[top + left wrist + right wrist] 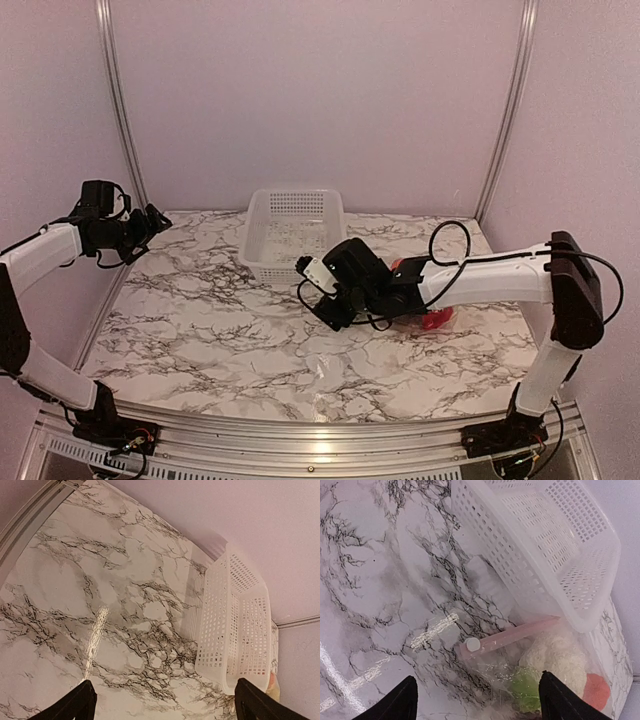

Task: Open the zip-top bag and remove the fake food

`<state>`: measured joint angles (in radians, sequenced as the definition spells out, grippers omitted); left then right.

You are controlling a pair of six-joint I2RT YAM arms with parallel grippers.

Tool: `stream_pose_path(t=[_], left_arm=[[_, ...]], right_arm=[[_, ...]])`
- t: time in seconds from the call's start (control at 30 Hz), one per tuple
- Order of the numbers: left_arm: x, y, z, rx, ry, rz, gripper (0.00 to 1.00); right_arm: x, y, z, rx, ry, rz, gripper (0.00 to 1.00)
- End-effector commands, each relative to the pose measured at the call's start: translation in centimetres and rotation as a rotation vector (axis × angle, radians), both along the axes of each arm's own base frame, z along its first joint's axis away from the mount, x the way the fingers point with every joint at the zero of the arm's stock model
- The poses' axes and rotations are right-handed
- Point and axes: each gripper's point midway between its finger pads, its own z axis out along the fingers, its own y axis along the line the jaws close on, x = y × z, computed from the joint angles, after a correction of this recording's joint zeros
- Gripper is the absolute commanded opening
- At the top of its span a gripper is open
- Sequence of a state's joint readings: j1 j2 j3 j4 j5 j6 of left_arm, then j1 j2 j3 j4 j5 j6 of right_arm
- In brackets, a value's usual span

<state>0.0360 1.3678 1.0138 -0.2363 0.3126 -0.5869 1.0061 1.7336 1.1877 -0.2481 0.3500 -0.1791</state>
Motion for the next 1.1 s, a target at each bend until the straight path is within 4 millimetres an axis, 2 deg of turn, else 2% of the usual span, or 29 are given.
stream_pose_path(t=[0.0,0.23,0.43,0.63,0.8,0.97,1.07], left_arm=[[-0.4,-0.1,1.3,-0.003,-0.028,-0.013,0.99],[-0.4,-0.2,1.3,0.000,-0.025,-0.025,0.99],[-0.3,-0.2,1.5,0.003,-0.027,-0.029,0.99],[-0.3,0.0,2.1,0.011,-0.038,-0.018,0.99],[-0.2,0.2,2.4,0.021,-0.048,-0.014,0.99],[-0.1,0.4,2.5,0.032,-0.042,-0.001,0.99],[-0.1,1.0,2.8,0.042,-0.051,0.031,0.99]], right_arm=[[0.6,1.2,-0.5,-0.097,-0.077,0.008,0.78],[1.3,0.7,-5.0,-0.253,-0.089,0.011,0.73],[1.6,0.4,-7.6,-0.318,-0.091,0.009,0.73],[2.7,-1.2,-9.7,-0.437,-0.149,-0.049,0.70],[3.2,-2.3,-11.1,-0.499,-0.174,-0.075,0.57],[4.0,-3.6,-11.1,-0.496,-0.179,-0.124,0.42],[4.4,-4.3,-10.4,-0.482,-0.185,-0.150,0.33]])
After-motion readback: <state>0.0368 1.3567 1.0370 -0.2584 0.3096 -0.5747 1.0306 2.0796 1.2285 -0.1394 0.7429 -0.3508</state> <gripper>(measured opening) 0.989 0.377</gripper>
